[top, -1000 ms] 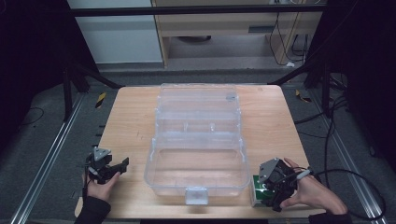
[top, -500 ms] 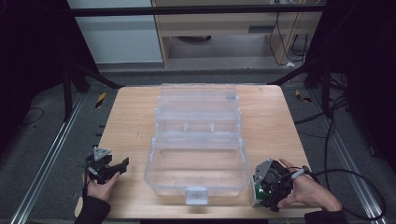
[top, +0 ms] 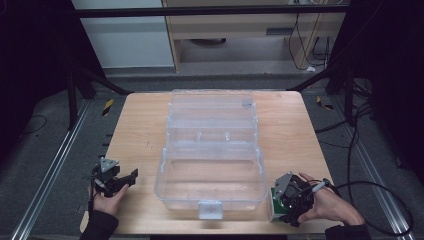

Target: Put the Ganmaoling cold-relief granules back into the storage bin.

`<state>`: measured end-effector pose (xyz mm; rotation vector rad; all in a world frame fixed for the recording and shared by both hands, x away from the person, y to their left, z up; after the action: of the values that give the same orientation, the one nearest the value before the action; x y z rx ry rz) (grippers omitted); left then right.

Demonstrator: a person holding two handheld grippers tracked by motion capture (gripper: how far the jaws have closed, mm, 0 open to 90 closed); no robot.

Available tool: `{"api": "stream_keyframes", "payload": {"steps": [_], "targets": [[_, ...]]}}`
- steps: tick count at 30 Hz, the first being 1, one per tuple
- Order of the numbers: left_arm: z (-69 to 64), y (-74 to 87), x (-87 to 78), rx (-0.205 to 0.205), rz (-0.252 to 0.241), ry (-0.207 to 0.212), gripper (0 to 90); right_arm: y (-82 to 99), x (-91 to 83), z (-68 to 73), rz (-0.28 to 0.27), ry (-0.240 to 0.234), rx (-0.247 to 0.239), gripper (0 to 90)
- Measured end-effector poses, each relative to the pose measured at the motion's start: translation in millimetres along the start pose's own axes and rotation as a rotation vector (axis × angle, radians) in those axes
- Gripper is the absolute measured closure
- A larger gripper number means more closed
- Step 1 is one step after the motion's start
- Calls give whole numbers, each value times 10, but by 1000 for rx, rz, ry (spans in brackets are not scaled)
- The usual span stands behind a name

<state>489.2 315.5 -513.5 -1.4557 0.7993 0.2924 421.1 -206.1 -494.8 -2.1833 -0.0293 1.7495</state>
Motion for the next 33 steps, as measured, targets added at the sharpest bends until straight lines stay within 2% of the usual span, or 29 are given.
{"api": "stream_keyframes", "payload": {"steps": [5, 13, 16, 17, 19, 20, 23, 28, 33], "targets": [[2, 1, 1, -1, 1, -1, 281, 18, -38, -14, 1, -7, 16, 145], [1, 2, 3, 0, 3, 0, 282, 25, -65, -10, 5, -10, 34, 160], [2, 2, 2, 1, 3, -1, 283, 22, -107, -14, -1, 2, 40, 161], [2, 2, 1, 1, 2, 0, 283, 14, -163, -19, -20, 12, 56, 161], [0, 2, 3, 1, 3, 0, 283, 12, -187, -25, -24, 16, 52, 161], [-1, 2, 2, 1, 3, 0, 284, -1, -267, -19, -31, 22, 61, 161], [-1, 2, 2, 1, 3, 0, 284, -17, -346, -18, -43, 29, 56, 161], [-1, 2, 1, 1, 3, 0, 284, -80, -586, -40, -92, 52, 63, 161], [1, 2, 1, 1, 3, 0, 284, -120, -718, -47, -89, 56, 84, 161]]}}
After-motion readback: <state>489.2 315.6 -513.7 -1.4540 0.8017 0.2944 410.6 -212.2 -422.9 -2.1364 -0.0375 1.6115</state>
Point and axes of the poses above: each handheld gripper's, and its own axes: x roughly forward along the jaws, y roughly out of its underside, z roughly to its left, the point moved 5 cm from there along x, roughly forward along the jaws, and after that the axes turned 7 degrees about y, right-handed, at the moved point
